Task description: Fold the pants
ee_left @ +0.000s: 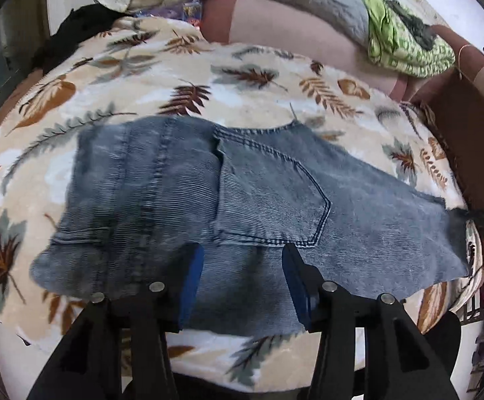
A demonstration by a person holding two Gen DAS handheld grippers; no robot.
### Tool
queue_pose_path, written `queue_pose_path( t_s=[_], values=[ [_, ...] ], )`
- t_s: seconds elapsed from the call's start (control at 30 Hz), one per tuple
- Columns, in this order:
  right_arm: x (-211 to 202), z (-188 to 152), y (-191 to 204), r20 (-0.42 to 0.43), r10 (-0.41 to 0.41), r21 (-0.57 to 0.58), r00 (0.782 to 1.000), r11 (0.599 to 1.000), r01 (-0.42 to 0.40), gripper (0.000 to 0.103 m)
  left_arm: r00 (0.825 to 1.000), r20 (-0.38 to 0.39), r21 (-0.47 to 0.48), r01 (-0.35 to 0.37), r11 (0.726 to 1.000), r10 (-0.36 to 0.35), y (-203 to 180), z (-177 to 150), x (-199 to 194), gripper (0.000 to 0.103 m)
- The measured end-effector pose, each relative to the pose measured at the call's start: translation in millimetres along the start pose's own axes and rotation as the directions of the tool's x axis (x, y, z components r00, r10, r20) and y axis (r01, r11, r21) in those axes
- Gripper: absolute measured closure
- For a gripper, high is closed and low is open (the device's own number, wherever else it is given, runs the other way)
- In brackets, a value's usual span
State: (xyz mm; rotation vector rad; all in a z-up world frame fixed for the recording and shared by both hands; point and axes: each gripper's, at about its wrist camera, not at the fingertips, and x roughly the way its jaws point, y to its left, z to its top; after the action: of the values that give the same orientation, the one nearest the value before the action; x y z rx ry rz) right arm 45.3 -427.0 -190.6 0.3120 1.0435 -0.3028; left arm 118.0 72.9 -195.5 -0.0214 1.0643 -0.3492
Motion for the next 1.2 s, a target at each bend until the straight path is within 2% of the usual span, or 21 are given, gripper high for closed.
queue_pose_path(
  t_s=[0.1,0.17,0.23,0.27,0.33,0.37,0.43,0.53,0.6,0.67,0.8,0.87,0.93,1.03,1.07,1.13,1.2],
  values=[
    [-24,11,-3,0.119,-0.002,0.027,0.993,1.0,-0.001,0.095,1.0,0.009,-0.01,-0.016,1.0,0.016,-4,4,6,0.053],
    [-22,13,-8,0.16,-0.025,0.056,0.987,0.998,0.016,0.095,1.0,0.022,-0.013,-0.016,1.0,0.016,-8,6,7,0.052],
    [-8,10,-8,0.17,-0.076,0.05,0.983,0.996,0.069,0.095,0.999,0.029,-0.007,-0.022,1.0,0.022,-13,6,12,0.052],
    [8,8,-13,0.14,-0.092,0.07,0.986,0.994,0.083,0.095,0.999,0.029,-0.002,-0.025,1.0,0.025,-14,6,14,0.051],
    [39,5,-26,0.029,-0.061,0.144,0.998,0.988,0.057,0.092,0.999,0.025,0.013,-0.047,0.999,0.046,-17,5,20,0.05],
    [45,0,-32,0.015,-0.043,0.195,0.999,0.98,0.039,0.09,0.998,0.028,0.023,-0.055,0.998,0.054,-18,4,21,0.05],
    [37,-2,-35,0.058,-0.051,0.216,0.997,0.976,0.037,0.085,0.997,0.033,0.046,-0.066,0.997,0.064,-20,3,22,0.049],
    [12,-4,-35,0.116,-0.143,0.23,0.983,0.967,0.113,0.081,0.997,0.016,0.089,-0.078,0.993,0.077,-23,1,27,0.043],
    [-5,-7,-31,0.172,-0.137,0.225,0.975,0.97,0.097,0.081,0.994,0.025,0.128,-0.112,0.985,0.109,-29,-3,29,0.043],
    [-22,-17,-20,0.214,-0.085,0.188,0.973,0.981,0.045,0.081,0.991,0.038,0.173,-0.134,0.976,0.129,-33,-10,30,0.04],
    [-32,-43,27,0.22,-0.009,0.064,0.975,0.998,-0.005,0.081,0.981,0.061,0.244,-0.194,0.95,0.184,-40,-23,30,0.04],
    [-28,-53,57,0.2,0.036,0.011,0.979,0.999,-0.039,0.081,0.98,0.052,0.231,-0.198,0.953,0.191,-42,-22,26,0.04],
    [-21,-64,88,0.179,0.065,-0.04,0.982,0.997,-0.059,0.081,0.986,0.052,0.208,-0.167,0.964,0.16,-46,-18,17,0.04],
    [-6,-82,128,0.158,0.062,-0.118,0.985,0.992,-0.043,0.081,0.989,0.089,0.201,-0.137,0.97,0.121,-62,-13,7,0.039],
    [1,-88,135,0.139,0.065,-0.124,0.988,0.991,-0.048,0.081,0.987,0.093,0.207,-0.146,0.967,0.129,-69,-11,6,0.034],
    [11,-96,137,0.105,0.063,-0.108,0.992,0.993,-0.052,0.08,0.986,0.065,0.216,-0.162,0.963,0.152,-82,-8,15,0.029],
    [18,-100,129,0.089,0.031,-0.095,0.996,0.995,-0.022,0.08,0.986,0.029,0.211,-0.165,0.963,0.162,-89,-7,26,0.029]
  ],
)
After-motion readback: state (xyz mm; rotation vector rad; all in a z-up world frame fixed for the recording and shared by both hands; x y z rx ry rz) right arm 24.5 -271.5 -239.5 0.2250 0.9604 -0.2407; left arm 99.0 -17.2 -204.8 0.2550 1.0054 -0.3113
